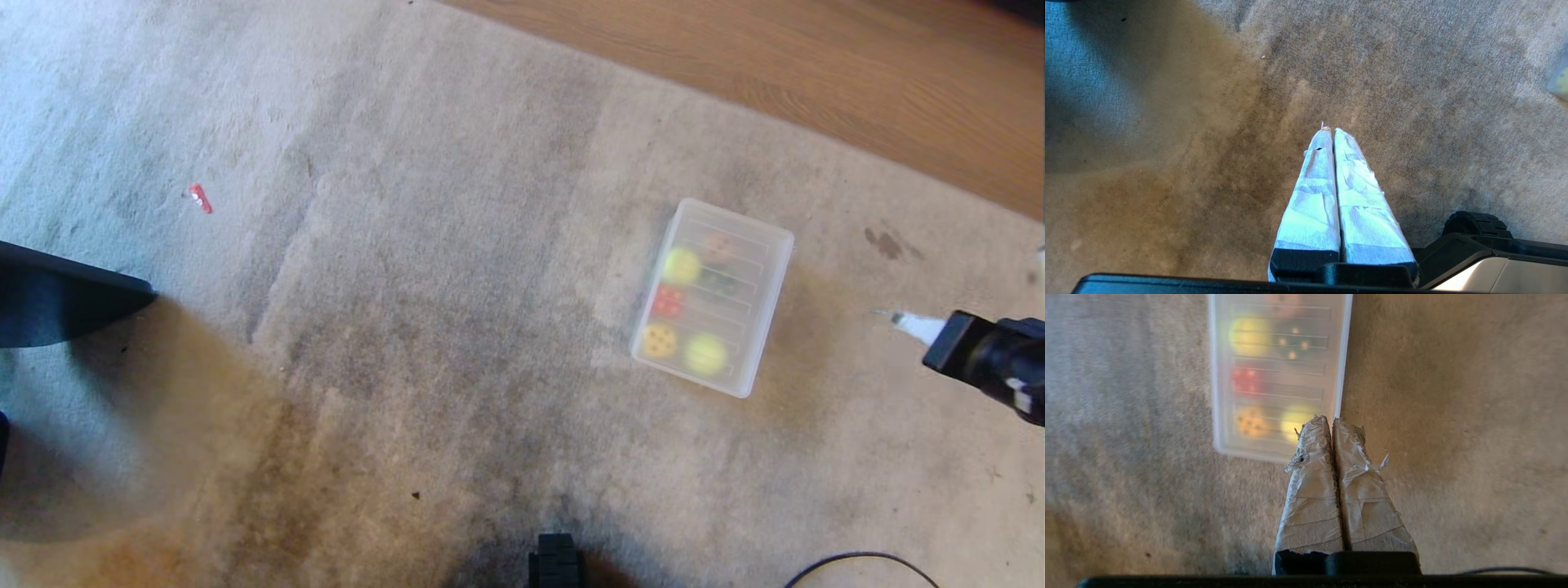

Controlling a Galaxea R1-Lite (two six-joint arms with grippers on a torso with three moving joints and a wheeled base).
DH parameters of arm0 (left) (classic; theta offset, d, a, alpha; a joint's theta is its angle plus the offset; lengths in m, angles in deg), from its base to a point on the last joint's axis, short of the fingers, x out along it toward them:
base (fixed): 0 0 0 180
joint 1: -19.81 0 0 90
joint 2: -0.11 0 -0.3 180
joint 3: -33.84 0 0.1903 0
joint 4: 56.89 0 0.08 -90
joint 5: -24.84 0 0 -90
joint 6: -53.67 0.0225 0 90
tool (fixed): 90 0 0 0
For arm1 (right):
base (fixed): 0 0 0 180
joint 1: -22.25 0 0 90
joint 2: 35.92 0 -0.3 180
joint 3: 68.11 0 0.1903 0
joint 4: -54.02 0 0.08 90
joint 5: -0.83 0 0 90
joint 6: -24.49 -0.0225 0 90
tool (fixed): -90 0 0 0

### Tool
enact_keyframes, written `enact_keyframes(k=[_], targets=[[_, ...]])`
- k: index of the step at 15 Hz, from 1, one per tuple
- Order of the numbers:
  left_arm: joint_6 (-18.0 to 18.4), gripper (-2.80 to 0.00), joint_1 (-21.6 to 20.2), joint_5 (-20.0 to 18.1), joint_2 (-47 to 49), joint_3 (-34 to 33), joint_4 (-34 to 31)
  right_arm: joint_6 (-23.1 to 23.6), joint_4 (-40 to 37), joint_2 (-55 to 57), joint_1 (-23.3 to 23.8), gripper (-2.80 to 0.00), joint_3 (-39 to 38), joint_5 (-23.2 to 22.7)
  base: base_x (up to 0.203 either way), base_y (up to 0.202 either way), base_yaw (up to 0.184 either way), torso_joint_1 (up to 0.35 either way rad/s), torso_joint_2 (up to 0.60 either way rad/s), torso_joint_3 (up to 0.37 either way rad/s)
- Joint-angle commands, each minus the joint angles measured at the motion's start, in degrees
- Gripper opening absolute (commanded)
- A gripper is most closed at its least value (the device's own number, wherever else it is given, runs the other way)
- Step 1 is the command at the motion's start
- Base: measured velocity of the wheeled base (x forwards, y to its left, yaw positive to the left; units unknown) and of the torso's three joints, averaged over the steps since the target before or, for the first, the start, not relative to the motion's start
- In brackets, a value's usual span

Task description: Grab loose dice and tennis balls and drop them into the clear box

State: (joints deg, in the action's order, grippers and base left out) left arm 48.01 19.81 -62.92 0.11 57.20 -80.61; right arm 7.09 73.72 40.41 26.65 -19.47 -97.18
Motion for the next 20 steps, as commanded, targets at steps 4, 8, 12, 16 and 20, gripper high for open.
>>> enact_keyframes(k=[4, 8, 12, 16, 20], targets=[[0.0, -2.8, 0.0, 0.0, 0.0, 0.0, 0.0, 2.2, -33.6, -42.8, -0.3, -2.8, -3.1, -1.1, 0.0, 0.0, 0.0, 0.0, 0.0, 0.0], [0.0, -2.8, 0.0, 0.0, 0.0, 0.0, 0.0, 5.1, -51.7, -59.6, -1.7, -2.8, -8.8, -0.4, 0.0, 0.0, 0.0, 0.0, 0.0, 0.0], [0.0, -2.8, 0.0, 0.0, 0.0, 0.0, 0.0, 9.5, -54.0, -69.4, -3.4, -2.8, -18.3, 6.8, 0.0, 0.0, 0.0, 0.0, 0.0, 0.0], [0.1, -2.8, 0.0, 0.0, 0.1, 0.0, 0.0, 12.8, -54.4, -76.6, -4.2, -2.8, -20.3, 10.5, 0.0, 0.0, 0.0, 0.0, 0.0, 0.0], [0.5, -2.8, 0.0, -0.1, 0.0, 0.0, -0.1, 13.5, -52.8, -76.3, -4.2, -2.8, -20.9, 12.0, 0.0, 0.0, 0.0, 0.0, 0.0, 0.0]])
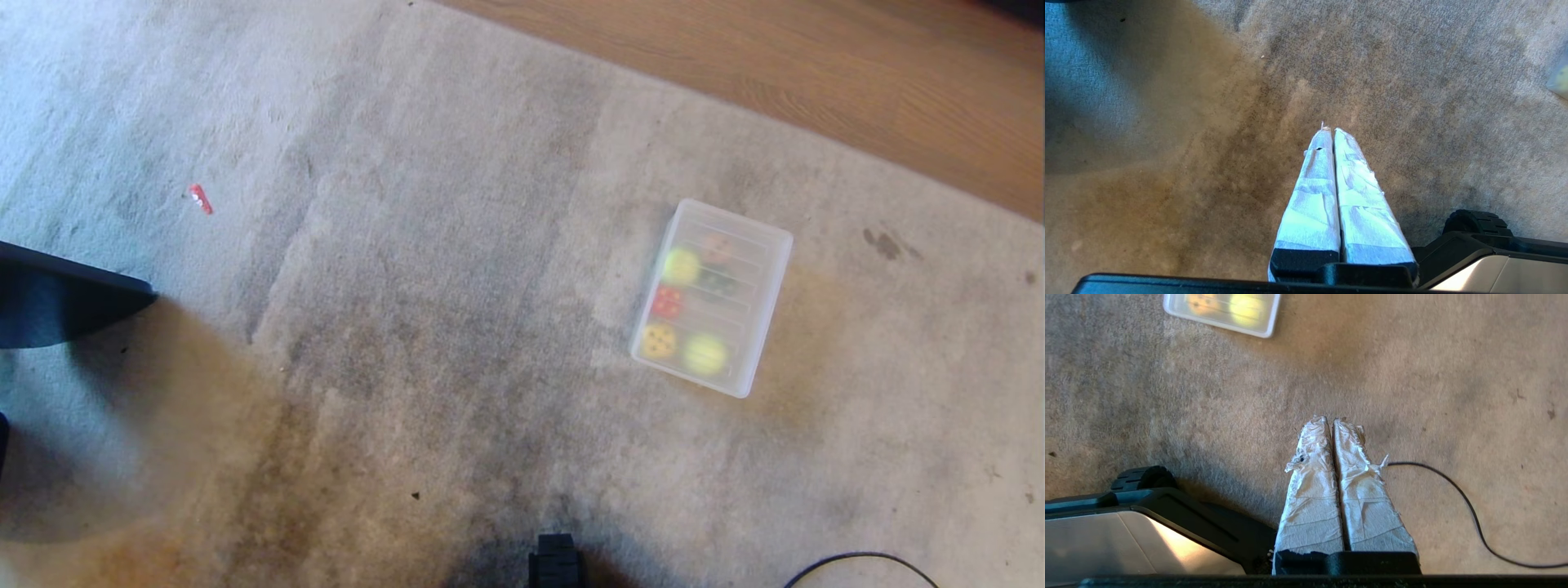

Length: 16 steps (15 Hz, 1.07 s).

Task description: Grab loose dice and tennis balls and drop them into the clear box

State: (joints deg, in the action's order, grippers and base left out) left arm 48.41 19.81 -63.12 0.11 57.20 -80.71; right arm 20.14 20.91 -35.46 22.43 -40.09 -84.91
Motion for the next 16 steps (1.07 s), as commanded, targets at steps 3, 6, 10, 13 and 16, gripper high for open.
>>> enact_keyframes(k=[3, 6, 10, 13, 16], targets=[[0.3, -2.8, 0.0, -0.1, 0.0, 0.0, 0.0, 3.5, -0.5, -0.5, -0.1, -2.8, -0.6, -2.1, 0.0, 0.0, 0.0, 0.0, 0.0, 0.0], [-0.4, -2.8, 0.0, 0.2, 0.0, 0.0, 0.0, 2.5, -0.4, -0.5, -0.1, -2.8, -0.6, -2.9, 0.0, 0.0, 0.0, 0.0, 0.0, 0.0], [-0.7, -2.8, 0.0, 0.3, 0.1, 0.0, 0.1, 2.5, -0.4, -0.5, -0.1, -2.8, -0.6, -2.9, 0.0, 0.0, 0.0, 0.004, 0.0, 0.102], [-1.0, -2.8, 0.0, 0.3, 0.0, 0.0, 0.1, 2.5, -0.4, -0.5, -0.1, -2.8, -0.6, -2.9, 0.0, 0.0, 0.0, 0.006, 0.0, 0.196], [-1.1, -2.8, 0.0, 0.4, 0.0, 0.0, 0.1, 2.5, -0.4, -0.5, -0.1, -2.8, -0.6, -2.9, 0.0, 0.0, 0.0, 0.001, 0.0, 0.206]])
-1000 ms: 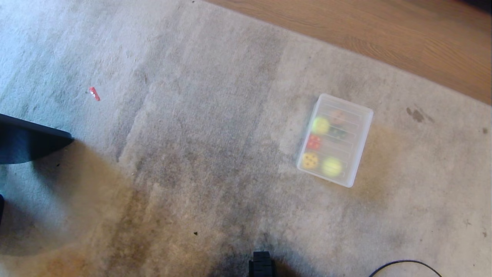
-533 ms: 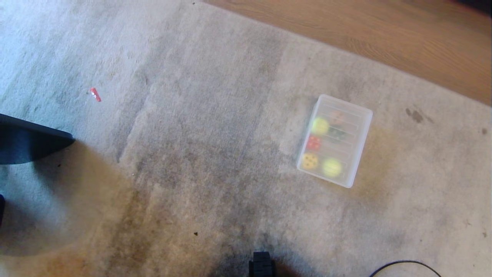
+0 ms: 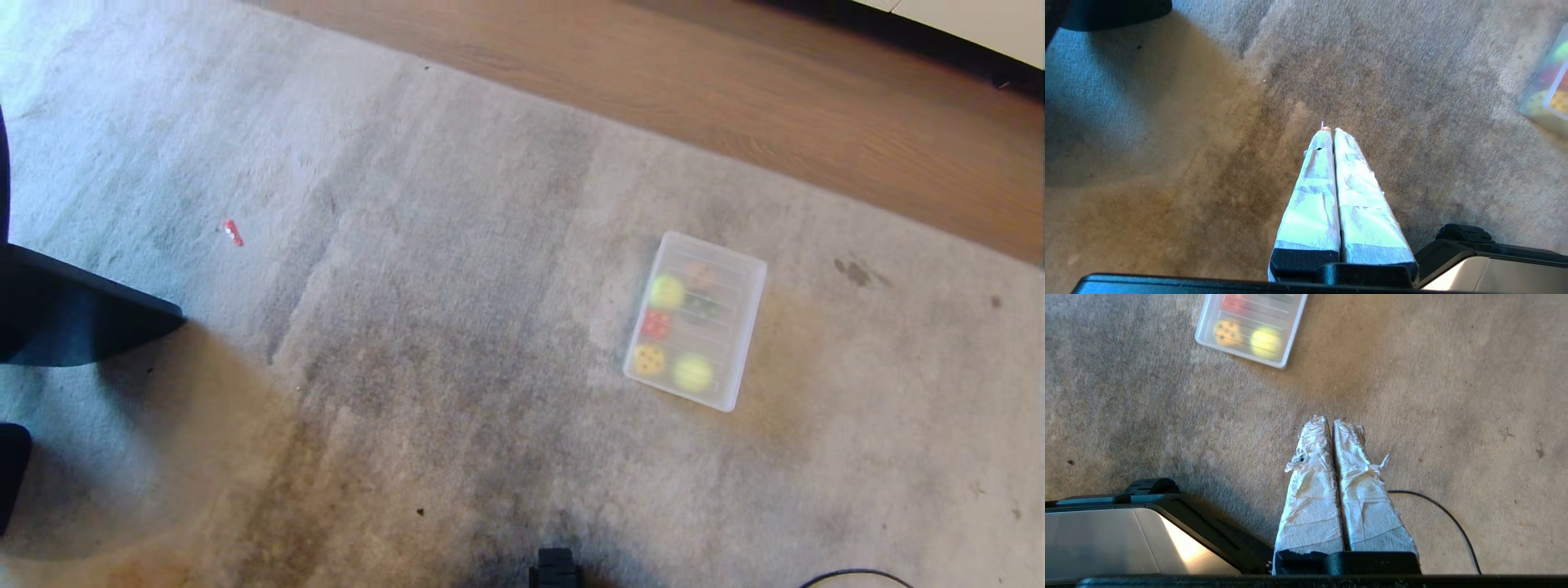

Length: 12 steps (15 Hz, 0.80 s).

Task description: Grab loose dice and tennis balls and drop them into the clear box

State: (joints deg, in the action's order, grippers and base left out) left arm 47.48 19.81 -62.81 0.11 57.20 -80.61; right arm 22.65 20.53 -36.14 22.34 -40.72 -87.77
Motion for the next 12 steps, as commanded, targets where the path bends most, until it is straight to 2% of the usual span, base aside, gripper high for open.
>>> enact_keyframes(k=[1, 12], targets=[[-0.1, -2.8, 0.0, 0.1, 0.0, 0.0, -0.1, 0.0, -0.1, 0.2, 0.0, -2.8, 0.0, 0.0, 0.0, 0.0, 0.0, 0.001, 0.0, 0.193], [-1.5, -2.8, 0.0, 0.4, 0.1, 0.0, 0.0, 0.0, -0.1, 0.2, 0.0, -2.8, 0.0, 0.0, 0.0, 0.0, 0.0, 0.004, 0.0, 0.203]])
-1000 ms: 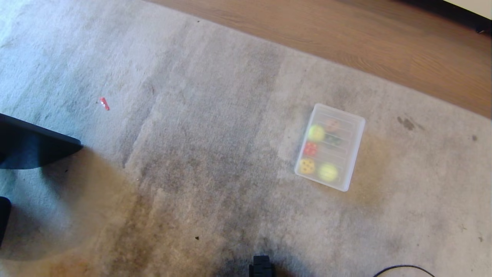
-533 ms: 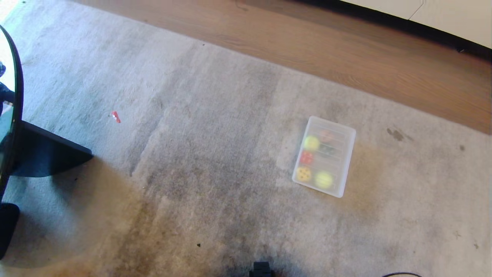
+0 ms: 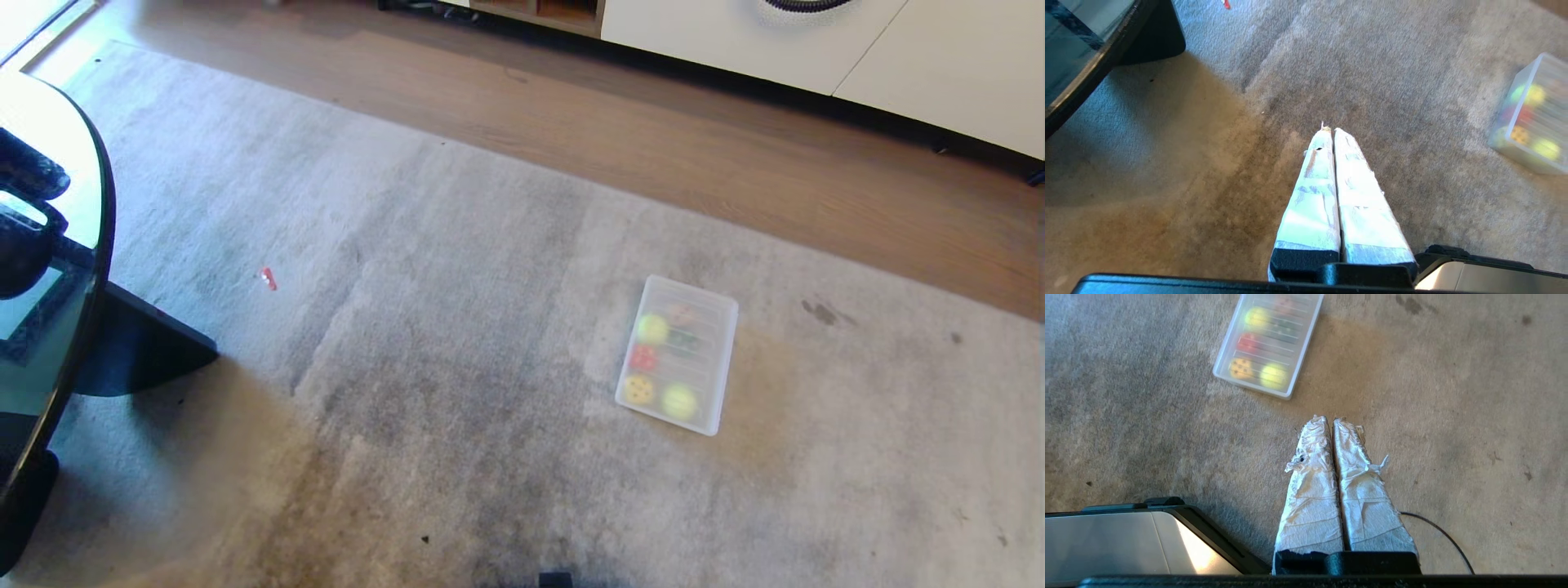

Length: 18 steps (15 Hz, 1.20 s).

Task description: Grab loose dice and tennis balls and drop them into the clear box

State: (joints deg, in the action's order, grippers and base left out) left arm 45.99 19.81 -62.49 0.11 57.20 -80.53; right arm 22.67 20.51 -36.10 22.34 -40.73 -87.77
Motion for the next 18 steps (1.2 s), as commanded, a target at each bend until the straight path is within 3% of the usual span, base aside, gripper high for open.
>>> enact_keyframes(k=[1, 18], targets=[[0.0, -2.8, 0.0, 0.1, 0.0, 0.0, 0.0, 0.0, -0.1, 0.2, 0.0, -2.8, 0.0, 0.0, 0.0, 0.0, 0.0, 0.003, 0.0, 0.202], [-0.1, -2.8, 0.0, 0.1, 0.0, 0.0, 0.0, 0.0, -0.1, 0.2, 0.0, -2.8, 0.0, 0.0, 0.0, 0.0, 0.0, 0.002, 0.0, 0.201]])
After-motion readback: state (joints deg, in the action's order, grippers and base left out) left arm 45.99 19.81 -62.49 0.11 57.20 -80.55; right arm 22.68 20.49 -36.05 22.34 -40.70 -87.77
